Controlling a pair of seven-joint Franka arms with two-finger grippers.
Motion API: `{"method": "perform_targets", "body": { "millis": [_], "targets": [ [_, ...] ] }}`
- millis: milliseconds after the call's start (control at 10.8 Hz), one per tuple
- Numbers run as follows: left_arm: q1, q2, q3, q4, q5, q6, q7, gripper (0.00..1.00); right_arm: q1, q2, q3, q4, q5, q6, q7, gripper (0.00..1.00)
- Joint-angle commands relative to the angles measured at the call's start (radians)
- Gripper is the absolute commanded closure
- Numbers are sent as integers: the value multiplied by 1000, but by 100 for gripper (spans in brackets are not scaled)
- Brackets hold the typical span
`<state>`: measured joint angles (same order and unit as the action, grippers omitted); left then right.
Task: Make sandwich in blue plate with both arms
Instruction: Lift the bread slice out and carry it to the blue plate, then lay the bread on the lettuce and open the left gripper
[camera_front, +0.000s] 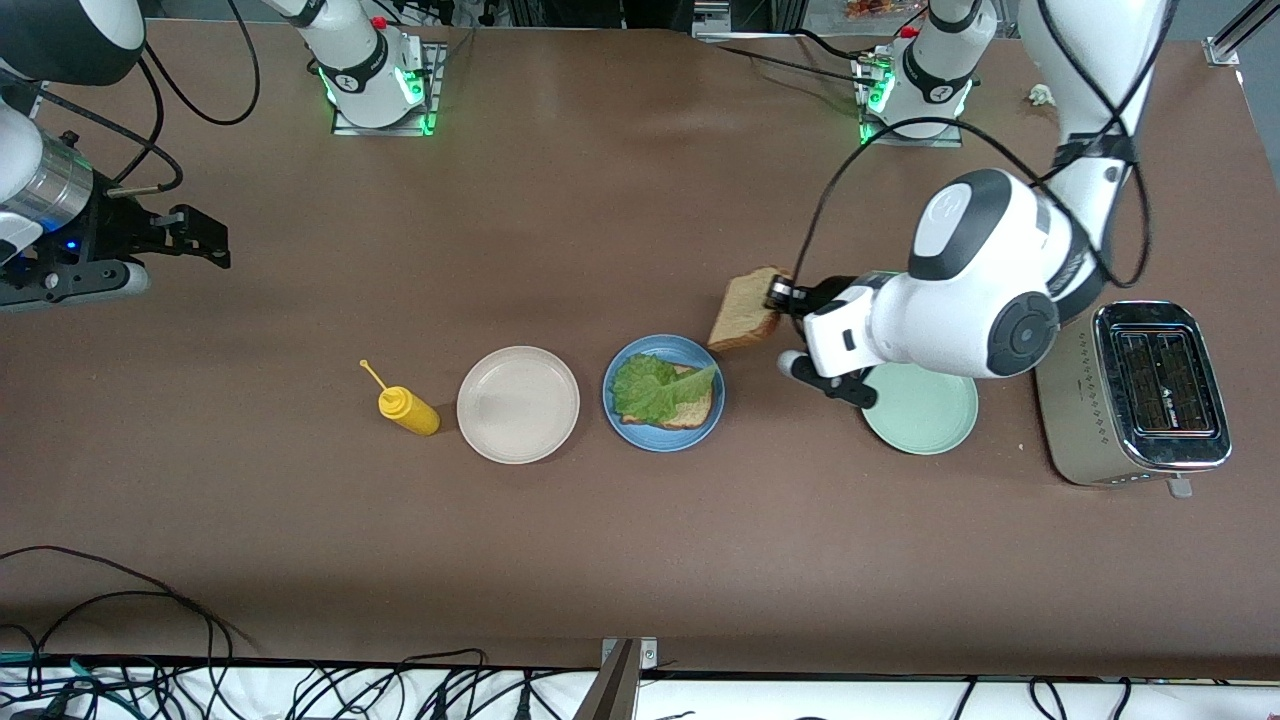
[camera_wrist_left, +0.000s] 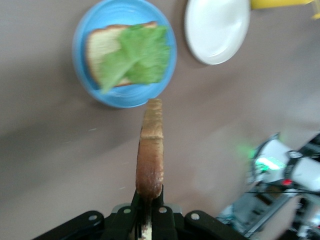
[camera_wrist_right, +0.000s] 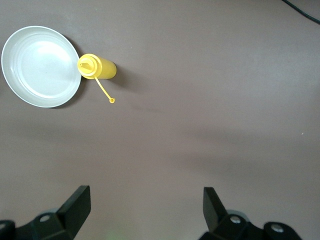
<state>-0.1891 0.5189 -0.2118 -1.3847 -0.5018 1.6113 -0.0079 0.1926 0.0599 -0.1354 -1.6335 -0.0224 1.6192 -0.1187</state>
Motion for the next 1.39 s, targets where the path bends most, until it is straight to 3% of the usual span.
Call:
{"method": "perform_targets", "body": {
  "millis": [0, 92, 554, 1109, 1201, 1294],
  "targets": [
    [-26, 105, 14, 32, -252, 91, -14, 100, 4, 3, -4, 20, 7, -21, 5, 0],
    [-30, 136, 12, 32, -317, 123, -11, 100, 2, 5, -6, 18, 12, -21, 4, 0],
    [-49, 259, 14, 24, -365, 277, 192, 100, -2, 5, -6, 17, 12, -21, 2, 0],
    [-39, 328, 17, 19, -371, 309, 416, 100, -4, 5, -6, 18, 12, -19, 1, 0],
    [-38, 329, 18, 19, -369, 309, 419, 89, -4, 5, -6, 18, 12, -19, 1, 0],
    [-38, 334, 19, 21, -369, 309, 419, 62, -4, 5, -7, 18, 12, -19, 1, 0]
  ]
}}
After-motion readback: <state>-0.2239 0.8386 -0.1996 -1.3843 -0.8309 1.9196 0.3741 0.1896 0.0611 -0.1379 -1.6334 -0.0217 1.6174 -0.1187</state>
